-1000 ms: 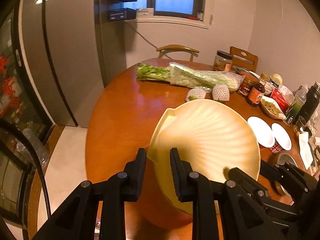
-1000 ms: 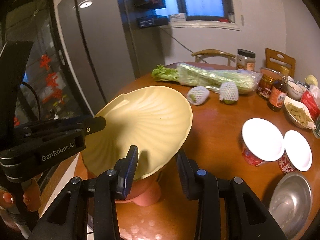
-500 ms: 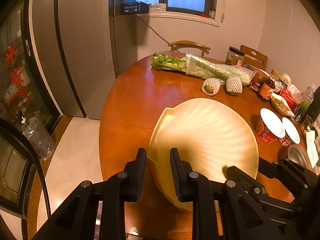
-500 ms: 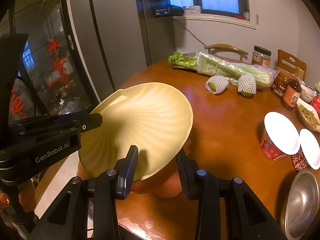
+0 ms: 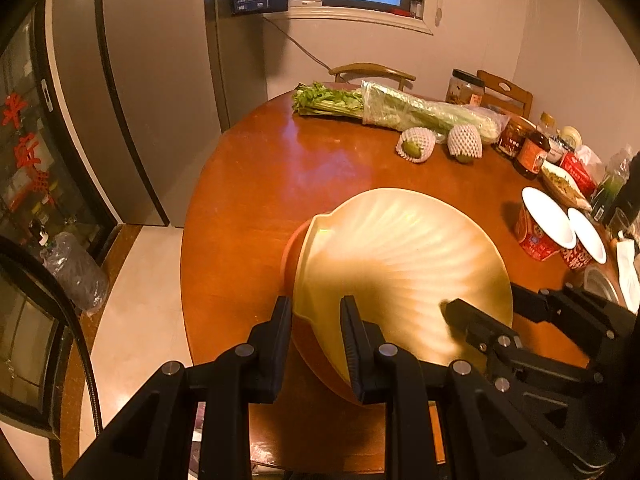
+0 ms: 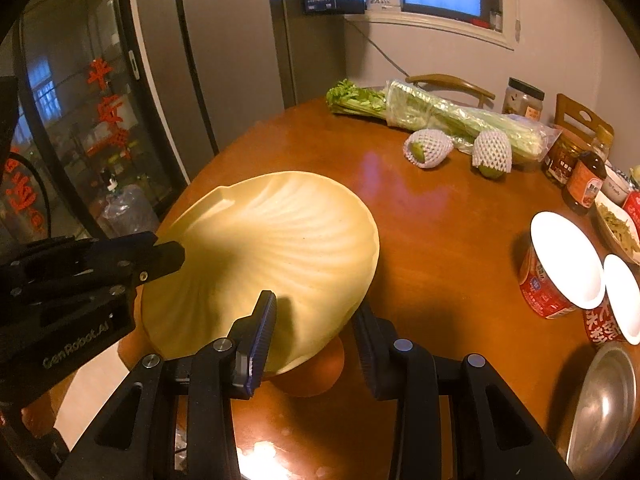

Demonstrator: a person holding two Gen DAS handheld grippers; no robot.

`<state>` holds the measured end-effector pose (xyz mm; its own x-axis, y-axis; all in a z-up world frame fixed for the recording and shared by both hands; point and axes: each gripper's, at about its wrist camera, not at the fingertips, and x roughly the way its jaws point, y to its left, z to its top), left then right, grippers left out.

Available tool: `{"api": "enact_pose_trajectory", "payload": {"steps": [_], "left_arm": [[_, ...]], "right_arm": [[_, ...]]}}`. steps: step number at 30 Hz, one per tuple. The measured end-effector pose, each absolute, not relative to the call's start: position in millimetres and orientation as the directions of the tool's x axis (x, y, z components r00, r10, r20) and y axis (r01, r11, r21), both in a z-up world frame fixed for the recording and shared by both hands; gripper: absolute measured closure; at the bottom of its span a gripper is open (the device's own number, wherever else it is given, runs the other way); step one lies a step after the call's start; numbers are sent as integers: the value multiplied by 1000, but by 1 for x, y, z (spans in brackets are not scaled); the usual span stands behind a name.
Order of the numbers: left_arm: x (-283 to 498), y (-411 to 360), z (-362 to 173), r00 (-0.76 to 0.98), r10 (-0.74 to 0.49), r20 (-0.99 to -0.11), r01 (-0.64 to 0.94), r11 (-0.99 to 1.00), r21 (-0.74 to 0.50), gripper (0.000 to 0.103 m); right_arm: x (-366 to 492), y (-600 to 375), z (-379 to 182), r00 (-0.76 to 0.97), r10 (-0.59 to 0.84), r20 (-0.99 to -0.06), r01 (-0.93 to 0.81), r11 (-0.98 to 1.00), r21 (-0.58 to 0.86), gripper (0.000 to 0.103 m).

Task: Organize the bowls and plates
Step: 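Lower the cream shell plate onto the pink plate and open the left gripper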

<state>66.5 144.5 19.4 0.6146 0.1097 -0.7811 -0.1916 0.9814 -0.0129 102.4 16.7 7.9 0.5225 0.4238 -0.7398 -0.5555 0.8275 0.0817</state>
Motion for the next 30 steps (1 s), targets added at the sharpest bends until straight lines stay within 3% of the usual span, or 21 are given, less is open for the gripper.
{"api": "enact_pose_trajectory", "payload": {"steps": [30], "left_arm": [[79, 145, 11, 603, 129, -787, -199, 980, 8, 76]], "right_arm": [[106, 21, -8, 500, 414, -761, -577, 814, 64, 63]]}}
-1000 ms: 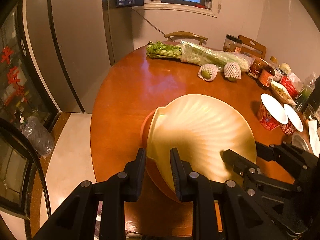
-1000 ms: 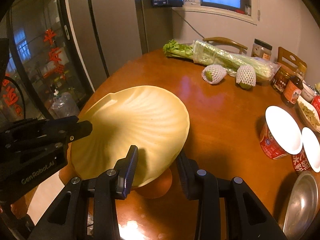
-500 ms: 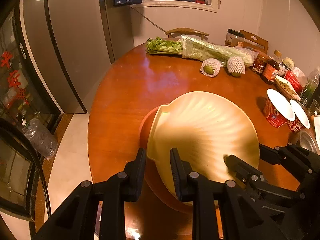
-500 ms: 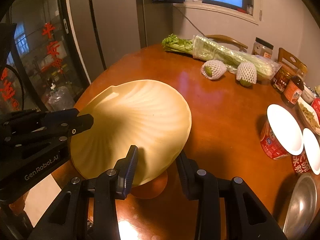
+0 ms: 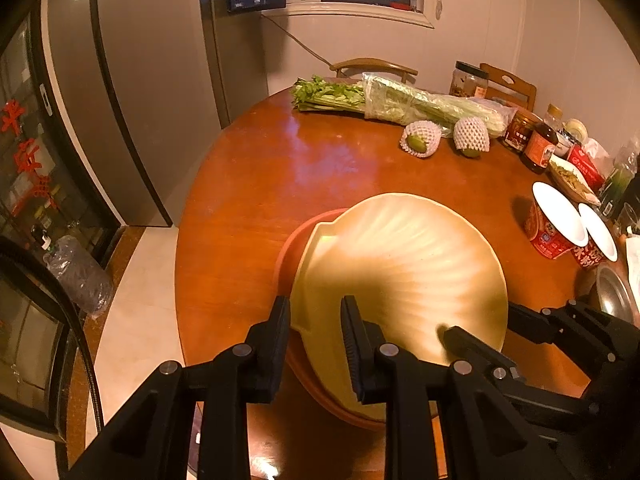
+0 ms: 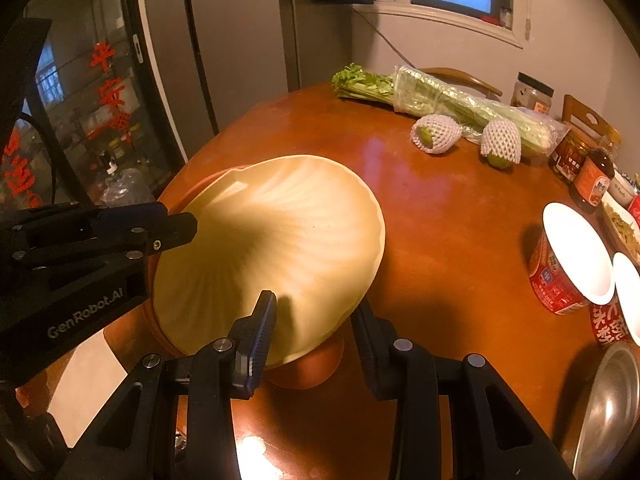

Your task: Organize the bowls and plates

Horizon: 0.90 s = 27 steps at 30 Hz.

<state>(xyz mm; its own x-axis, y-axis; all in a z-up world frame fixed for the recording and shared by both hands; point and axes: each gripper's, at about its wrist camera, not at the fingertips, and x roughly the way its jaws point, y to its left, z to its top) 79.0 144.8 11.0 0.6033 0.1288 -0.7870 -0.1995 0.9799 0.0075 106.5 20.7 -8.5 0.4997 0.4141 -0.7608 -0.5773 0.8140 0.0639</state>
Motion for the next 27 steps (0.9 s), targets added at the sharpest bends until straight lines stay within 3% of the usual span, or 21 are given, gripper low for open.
{"api": "enact_pose_trajectory", "payload": {"steps": [4, 19, 27], "left_arm": [[78, 149, 12, 606, 128, -785, -205, 979, 2, 68], [71, 157, 13, 606, 109, -788, -217, 976, -33, 59], [67, 161, 11, 607, 92, -789, -222, 973, -58, 55]], "right_arm": [[106, 21, -8, 502, 415, -758, -577, 814, 64, 63], [107, 20, -6, 514, 399, -759, -555, 830, 60, 63], [107, 18, -3, 522, 399, -754, -541, 838, 70, 54]]}}
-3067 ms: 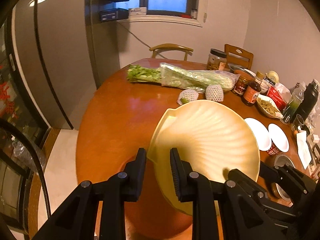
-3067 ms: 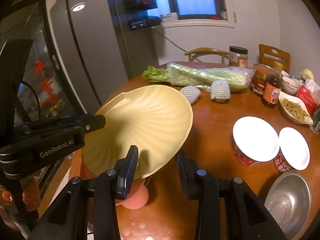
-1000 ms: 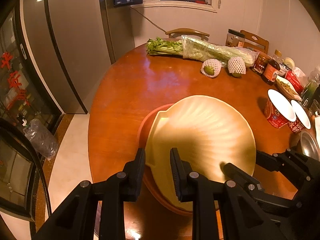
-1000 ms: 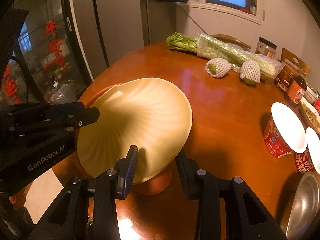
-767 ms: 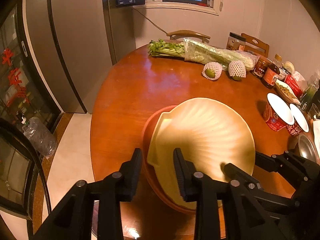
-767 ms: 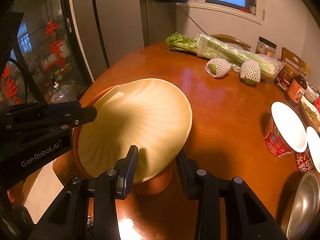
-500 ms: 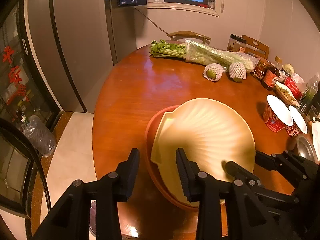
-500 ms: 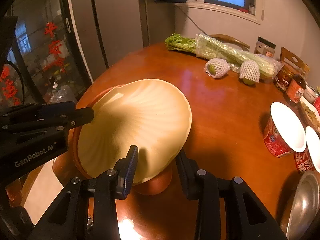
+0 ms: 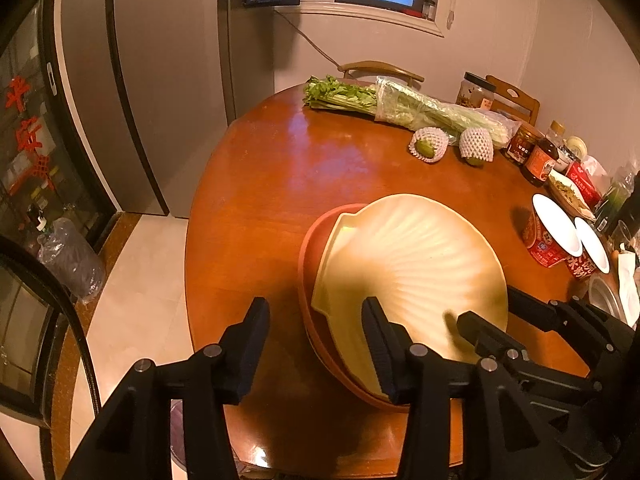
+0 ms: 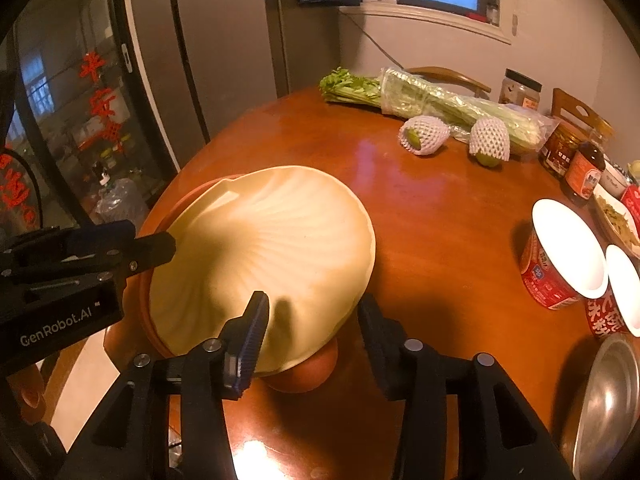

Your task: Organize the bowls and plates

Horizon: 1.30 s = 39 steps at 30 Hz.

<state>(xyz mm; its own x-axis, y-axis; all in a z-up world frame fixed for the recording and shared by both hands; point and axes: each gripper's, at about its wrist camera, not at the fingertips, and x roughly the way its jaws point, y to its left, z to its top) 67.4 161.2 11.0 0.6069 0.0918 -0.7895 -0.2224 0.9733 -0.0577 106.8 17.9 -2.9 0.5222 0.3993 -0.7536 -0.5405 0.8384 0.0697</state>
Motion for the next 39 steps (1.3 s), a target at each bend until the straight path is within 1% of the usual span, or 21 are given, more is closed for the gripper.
{"api": "enact_pose_trajectory", "payload": {"steps": [6, 11, 14, 22, 31, 39], "left_arm": [[65, 164, 10, 602, 91, -793, -230, 971, -63, 54], [61, 169, 9, 615, 48, -787, -223, 968, -114, 51], [59, 173, 8, 610, 52, -791, -234, 965, -117, 50], [61, 177, -2, 592, -7, -806, -226, 959, -174, 47], [75, 172, -20, 541, -11, -841, -228, 960, -160, 47], [81, 163, -23, 544, -44, -838, -193, 965, -176, 47]], "right_arm": [[107, 15, -1, 526, 403, -749, -532, 843, 79, 49], [109, 7, 3, 535, 414, -736, -513, 852, 106, 46], [110, 3, 4, 539, 412, -734, -504, 857, 111, 44], [113, -7, 0, 525, 421, -740, -482, 864, 150, 42], [112, 2, -11, 474, 432, -768, -504, 847, 165, 42], [116, 3, -16, 459, 432, -777, -509, 844, 168, 42]]}}
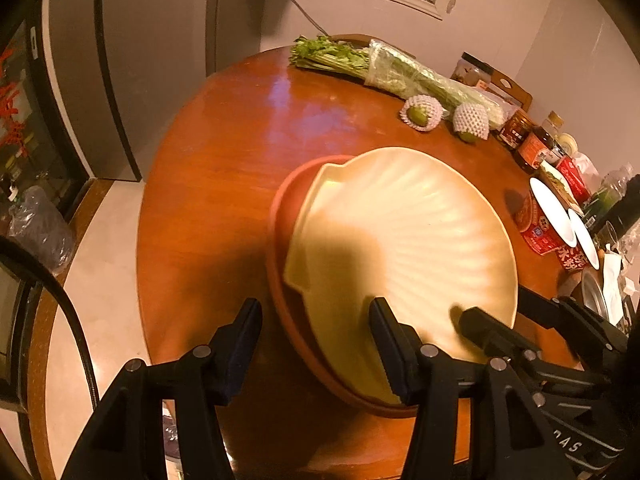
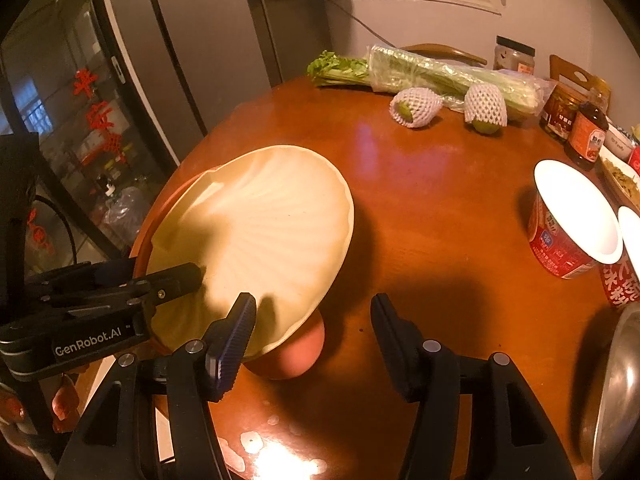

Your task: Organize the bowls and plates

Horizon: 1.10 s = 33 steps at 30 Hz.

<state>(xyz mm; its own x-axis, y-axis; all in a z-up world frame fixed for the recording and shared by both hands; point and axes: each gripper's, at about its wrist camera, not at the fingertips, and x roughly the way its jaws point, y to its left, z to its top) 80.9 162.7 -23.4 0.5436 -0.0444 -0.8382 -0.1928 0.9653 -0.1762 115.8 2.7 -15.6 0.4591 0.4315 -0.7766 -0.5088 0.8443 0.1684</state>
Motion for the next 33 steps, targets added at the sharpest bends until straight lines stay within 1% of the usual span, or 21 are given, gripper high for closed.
{"api": "enact_pose_trajectory", "payload": {"steps": [6, 18, 33], "left_arm": [[89, 153, -23, 543, -55, -838, -170, 970, -174, 47], [108, 129, -24, 537, -64, -841, -130, 979, -158, 48], [130, 114, -24, 537, -37, -842, -123, 985, -122, 48]], "right_arm": [[117, 0, -17, 448, 439, -779, -514, 839, 177, 42], [128, -18, -18, 470, 401, -787, -483, 862, 151, 42], [144, -33, -19, 480, 379, -791, -466, 874, 137, 42]]}}
